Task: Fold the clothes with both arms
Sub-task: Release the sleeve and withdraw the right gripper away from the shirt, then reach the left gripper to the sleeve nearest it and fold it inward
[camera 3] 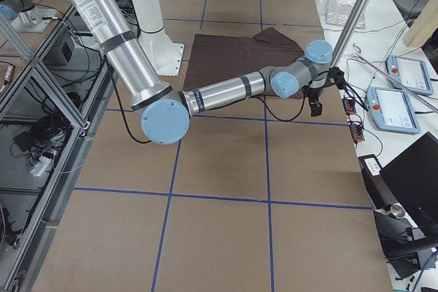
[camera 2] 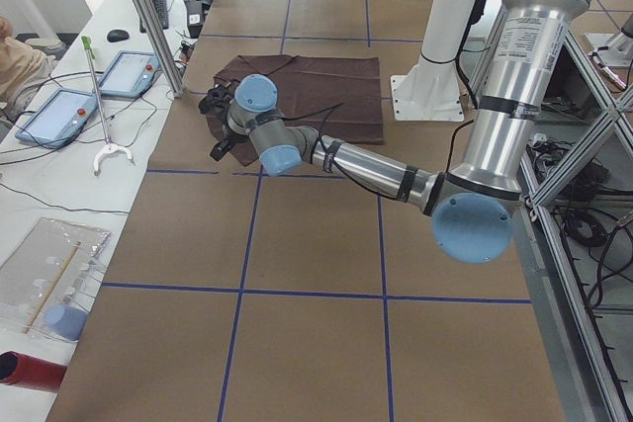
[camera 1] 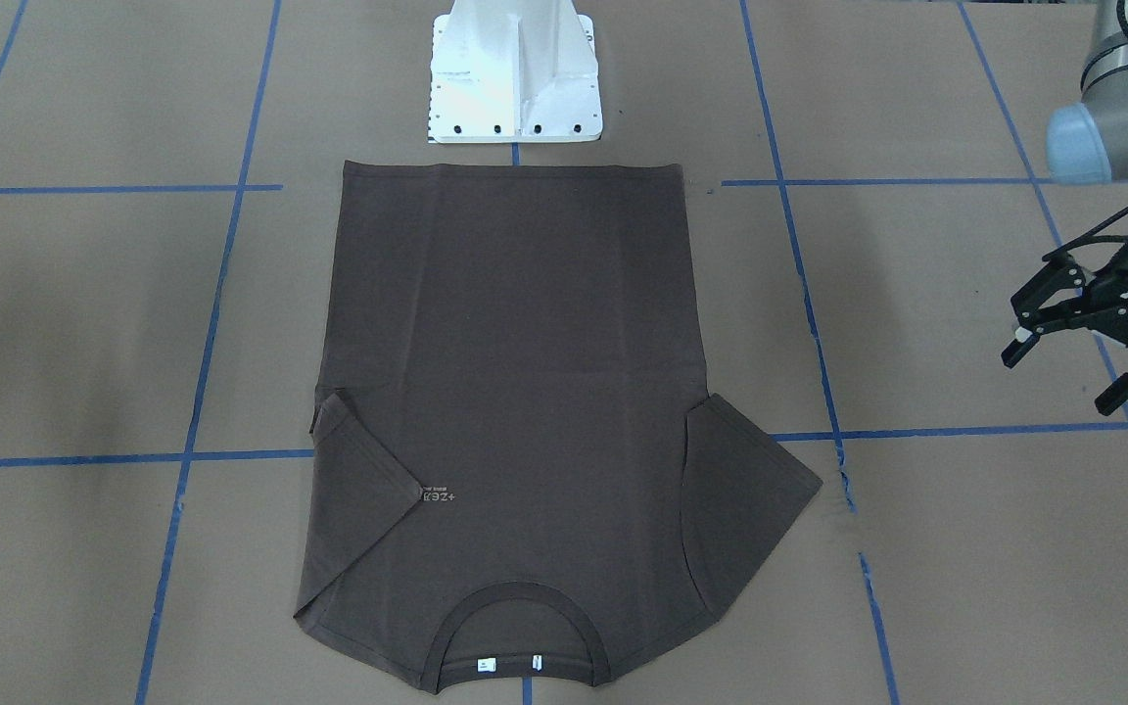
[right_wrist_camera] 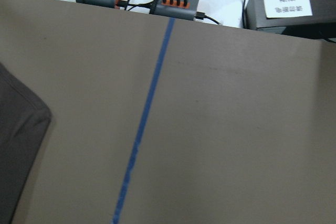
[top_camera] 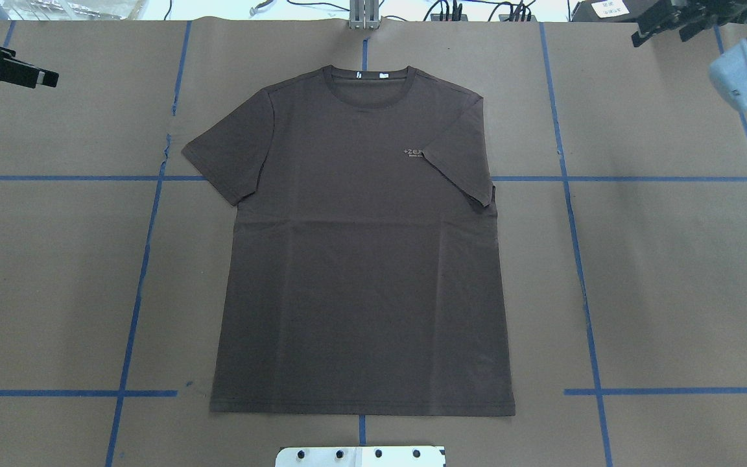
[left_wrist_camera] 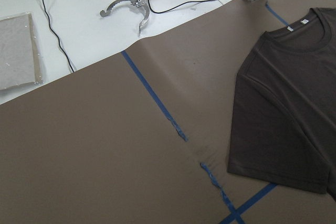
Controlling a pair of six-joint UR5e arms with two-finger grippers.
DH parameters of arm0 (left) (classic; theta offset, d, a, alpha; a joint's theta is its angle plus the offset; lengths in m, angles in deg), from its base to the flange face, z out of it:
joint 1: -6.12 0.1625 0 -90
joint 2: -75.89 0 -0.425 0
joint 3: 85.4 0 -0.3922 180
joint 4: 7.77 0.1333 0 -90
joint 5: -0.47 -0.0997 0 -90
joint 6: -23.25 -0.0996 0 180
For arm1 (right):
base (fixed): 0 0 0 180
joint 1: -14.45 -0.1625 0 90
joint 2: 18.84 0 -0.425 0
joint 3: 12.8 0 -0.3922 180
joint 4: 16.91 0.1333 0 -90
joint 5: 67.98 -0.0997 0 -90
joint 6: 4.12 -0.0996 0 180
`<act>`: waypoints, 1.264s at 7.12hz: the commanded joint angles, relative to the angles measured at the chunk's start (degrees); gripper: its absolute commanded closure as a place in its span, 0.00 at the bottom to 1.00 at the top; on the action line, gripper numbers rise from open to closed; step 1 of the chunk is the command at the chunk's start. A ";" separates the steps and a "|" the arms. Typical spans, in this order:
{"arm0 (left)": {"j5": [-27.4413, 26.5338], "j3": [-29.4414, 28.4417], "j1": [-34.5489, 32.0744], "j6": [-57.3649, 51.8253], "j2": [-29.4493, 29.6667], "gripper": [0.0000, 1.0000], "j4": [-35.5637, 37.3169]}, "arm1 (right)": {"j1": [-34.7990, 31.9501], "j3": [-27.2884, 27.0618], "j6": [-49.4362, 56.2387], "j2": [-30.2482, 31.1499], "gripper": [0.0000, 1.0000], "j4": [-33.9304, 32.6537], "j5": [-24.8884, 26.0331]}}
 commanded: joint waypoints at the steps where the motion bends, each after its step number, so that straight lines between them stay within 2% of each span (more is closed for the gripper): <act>1: -4.62 -1.70 3.63 8.98 2.98 0.04 0.08 | -5.91 -0.14 6.42 6.33 0.00 0.03 -2.17; 3: -8.69 -3.19 6.01 14.88 4.12 0.21 0.17 | -10.39 -0.32 13.17 12.48 0.00 0.56 -2.70; 4: -11.14 -3.37 6.97 16.65 4.30 0.25 0.17 | -11.81 -1.37 14.94 15.12 0.00 0.65 -4.01; 6: -14.66 -9.32 9.86 21.73 8.41 0.33 0.17 | -12.79 -4.61 15.57 19.00 0.00 0.73 -4.72; 8: -21.67 -16.00 15.74 29.11 13.07 0.36 -0.27 | -12.79 -6.56 15.57 20.42 0.00 0.65 -4.81; 9: -24.41 -16.73 18.47 29.24 13.18 0.36 -0.27 | -12.79 -6.56 15.57 20.42 0.00 0.73 -4.81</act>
